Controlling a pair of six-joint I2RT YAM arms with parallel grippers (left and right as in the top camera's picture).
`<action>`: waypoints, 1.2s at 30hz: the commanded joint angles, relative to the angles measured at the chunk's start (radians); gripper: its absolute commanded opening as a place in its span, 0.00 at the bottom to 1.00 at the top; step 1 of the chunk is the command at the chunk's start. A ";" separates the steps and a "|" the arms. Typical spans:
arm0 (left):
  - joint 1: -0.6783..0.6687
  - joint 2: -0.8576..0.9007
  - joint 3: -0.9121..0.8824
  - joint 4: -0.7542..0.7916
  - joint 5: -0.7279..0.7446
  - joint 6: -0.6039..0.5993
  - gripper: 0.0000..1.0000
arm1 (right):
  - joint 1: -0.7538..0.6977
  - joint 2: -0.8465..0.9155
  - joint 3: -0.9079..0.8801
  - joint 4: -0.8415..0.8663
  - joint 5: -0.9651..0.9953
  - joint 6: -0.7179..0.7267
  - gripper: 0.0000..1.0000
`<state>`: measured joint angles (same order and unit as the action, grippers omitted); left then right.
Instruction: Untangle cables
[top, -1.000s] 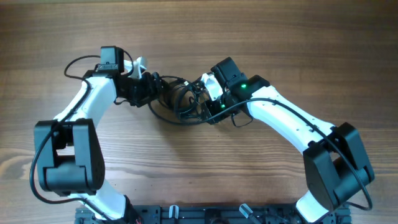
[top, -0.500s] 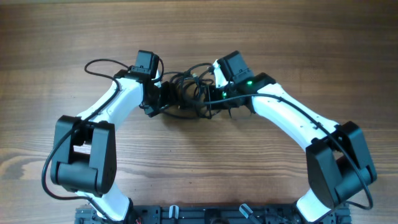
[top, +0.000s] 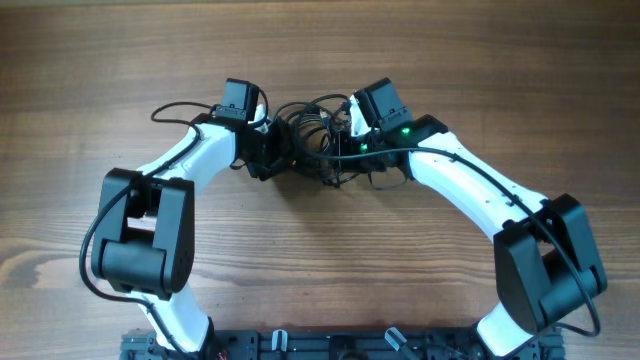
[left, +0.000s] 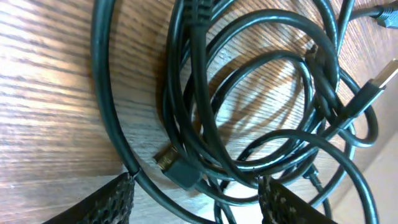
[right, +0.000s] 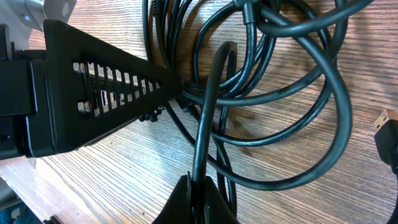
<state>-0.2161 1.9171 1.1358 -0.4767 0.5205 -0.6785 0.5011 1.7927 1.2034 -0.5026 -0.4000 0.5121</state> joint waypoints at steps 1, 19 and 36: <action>-0.020 0.019 -0.006 0.021 -0.109 -0.102 0.61 | 0.000 -0.012 -0.002 0.004 -0.021 0.011 0.04; 0.146 0.112 -0.006 0.028 0.291 0.090 0.16 | -0.165 -0.013 -0.001 0.016 -0.380 -0.037 0.04; 0.154 -0.072 -0.005 -0.285 0.459 -0.093 0.60 | -0.162 -0.013 -0.001 0.214 -0.441 0.331 0.04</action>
<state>0.0036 1.8572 1.1358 -0.7673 0.9600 -0.6231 0.3351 1.7931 1.1988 -0.3111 -0.8093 0.7662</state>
